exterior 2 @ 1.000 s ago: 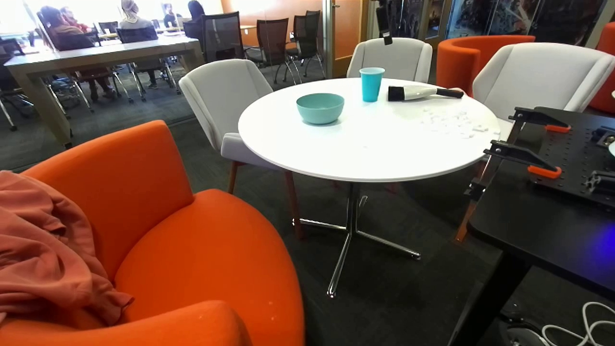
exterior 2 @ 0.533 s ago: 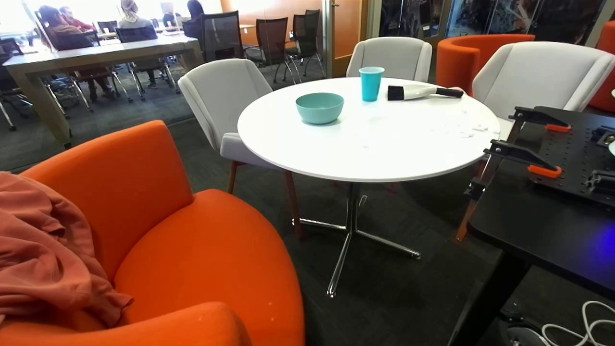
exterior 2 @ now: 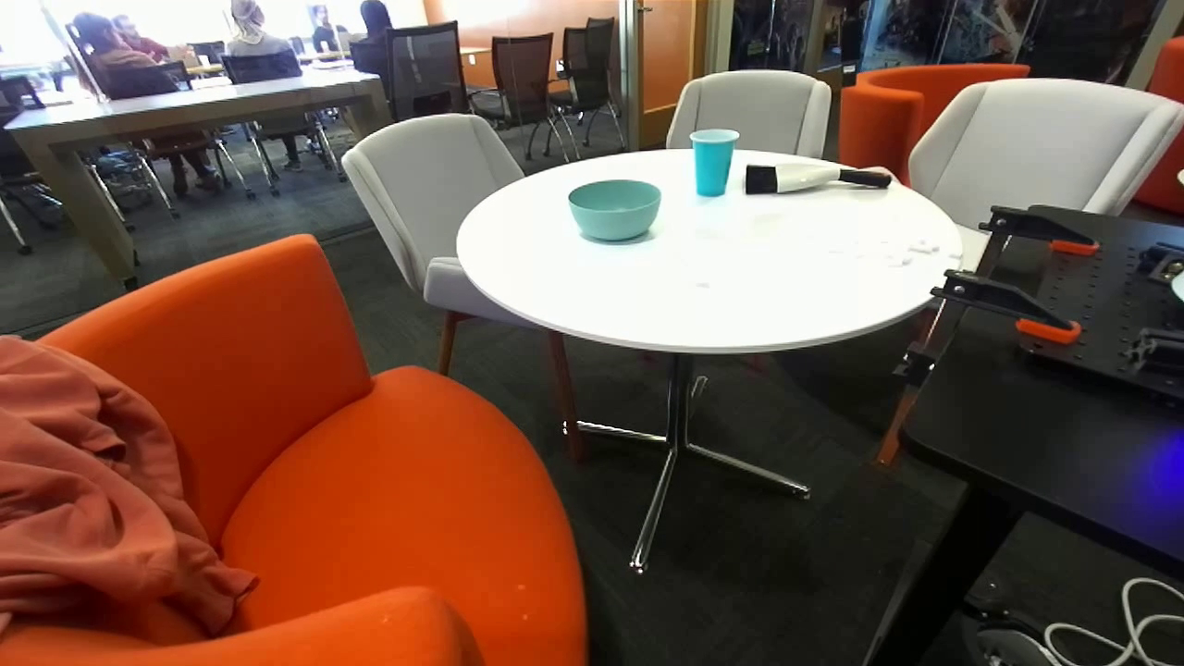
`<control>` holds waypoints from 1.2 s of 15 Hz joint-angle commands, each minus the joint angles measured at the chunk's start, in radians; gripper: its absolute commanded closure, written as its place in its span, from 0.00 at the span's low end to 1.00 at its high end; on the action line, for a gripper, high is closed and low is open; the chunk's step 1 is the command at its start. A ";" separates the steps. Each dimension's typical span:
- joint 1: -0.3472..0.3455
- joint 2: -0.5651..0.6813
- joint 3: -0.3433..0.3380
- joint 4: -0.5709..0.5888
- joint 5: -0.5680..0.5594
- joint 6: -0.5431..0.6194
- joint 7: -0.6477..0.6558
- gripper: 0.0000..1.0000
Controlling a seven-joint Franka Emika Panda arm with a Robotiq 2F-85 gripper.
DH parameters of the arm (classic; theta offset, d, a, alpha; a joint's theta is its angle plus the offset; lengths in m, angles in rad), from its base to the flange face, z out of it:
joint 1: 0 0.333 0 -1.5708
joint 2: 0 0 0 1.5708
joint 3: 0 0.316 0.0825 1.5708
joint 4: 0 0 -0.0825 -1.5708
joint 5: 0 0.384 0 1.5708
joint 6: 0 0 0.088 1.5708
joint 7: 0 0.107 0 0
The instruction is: Pour the things in the bowl onto the table and then sweep them to the left
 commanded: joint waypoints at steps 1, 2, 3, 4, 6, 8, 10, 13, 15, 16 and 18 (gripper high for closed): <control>0.009 -0.001 -0.004 0.001 0.005 -0.003 -0.003 0.00; -0.008 0.002 0.004 0.002 0.021 0.011 -0.048 0.00; -0.025 0.010 0.000 0.004 0.032 0.039 -0.056 0.00; -0.044 0.013 0.003 0.006 0.053 0.047 -0.083 0.00; -0.120 0.040 0.023 0.011 0.151 0.103 -0.213 0.00; -0.238 0.072 0.094 0.014 0.247 0.205 -0.388 0.00; -0.369 0.107 0.190 0.034 0.332 0.270 -0.557 0.00; -0.593 0.204 0.379 0.137 0.482 0.239 -0.811 0.00; -0.617 0.278 0.386 0.234 0.540 0.152 -0.893 0.00; -0.583 0.285 0.341 0.260 0.523 0.101 -0.851 0.00; -0.582 0.260 0.330 0.209 0.529 0.144 -0.861 0.00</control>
